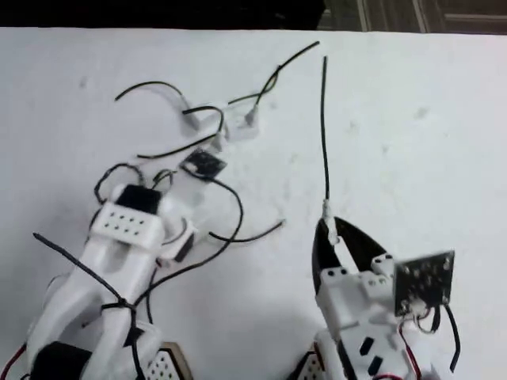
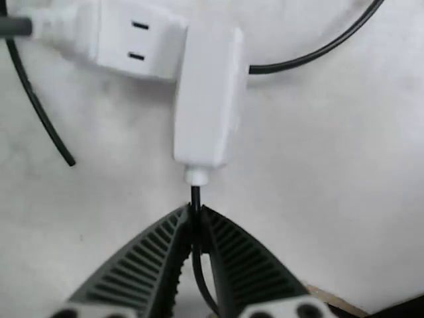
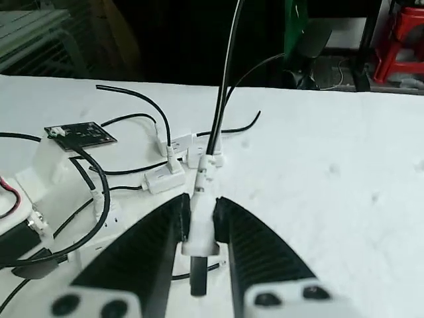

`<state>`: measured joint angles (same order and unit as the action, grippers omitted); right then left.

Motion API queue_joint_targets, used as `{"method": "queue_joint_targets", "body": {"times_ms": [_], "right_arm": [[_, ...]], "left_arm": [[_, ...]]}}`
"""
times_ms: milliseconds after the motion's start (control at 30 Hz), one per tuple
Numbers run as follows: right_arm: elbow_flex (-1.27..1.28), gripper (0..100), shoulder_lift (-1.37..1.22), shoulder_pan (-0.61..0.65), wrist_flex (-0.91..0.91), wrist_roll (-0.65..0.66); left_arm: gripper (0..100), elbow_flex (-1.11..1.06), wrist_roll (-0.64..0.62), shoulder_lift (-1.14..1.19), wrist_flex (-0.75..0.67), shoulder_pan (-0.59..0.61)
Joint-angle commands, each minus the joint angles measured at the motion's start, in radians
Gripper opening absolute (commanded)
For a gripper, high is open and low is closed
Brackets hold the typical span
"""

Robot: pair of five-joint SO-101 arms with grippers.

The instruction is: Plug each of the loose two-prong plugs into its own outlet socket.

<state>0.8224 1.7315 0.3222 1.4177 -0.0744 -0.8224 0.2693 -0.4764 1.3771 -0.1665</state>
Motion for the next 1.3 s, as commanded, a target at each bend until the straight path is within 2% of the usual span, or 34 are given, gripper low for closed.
{"method": "queue_joint_targets", "body": {"times_ms": [0,167,467,767,900,1033,1133,1267], "right_arm": [[0.0,1.7,-0.065,0.018,-0.038,0.002],[0.005,1.7,-0.071,0.15,-0.033,0.0],[0.009,1.7,-0.076,0.16,-0.031,0.0],[0.068,1.7,-0.071,0.165,-0.036,0.0],[0.068,1.7,-0.071,0.165,-0.036,0.0],[0.068,1.7,-0.071,0.165,-0.036,0.0],[0.068,1.7,-0.071,0.163,-0.036,0.0],[0.068,1.7,-0.07,0.16,-0.033,0.0]], "left_arm": [[6,-0.044,0.048,-0.041,-0.023,0.033],[21,-0.035,0.051,-0.041,-0.023,0.085],[21,0.061,0.052,-0.033,-0.037,0.096],[25,-0.146,0.094,-0.031,-0.305,0.096],[25,-0.184,0.092,-0.03,-0.377,0.096],[25,-0.173,0.091,0.008,-0.385,0.096],[24,-0.124,0.091,0.128,-0.385,0.091],[19,-0.012,0.091,0.278,-0.301,0.061]]}}
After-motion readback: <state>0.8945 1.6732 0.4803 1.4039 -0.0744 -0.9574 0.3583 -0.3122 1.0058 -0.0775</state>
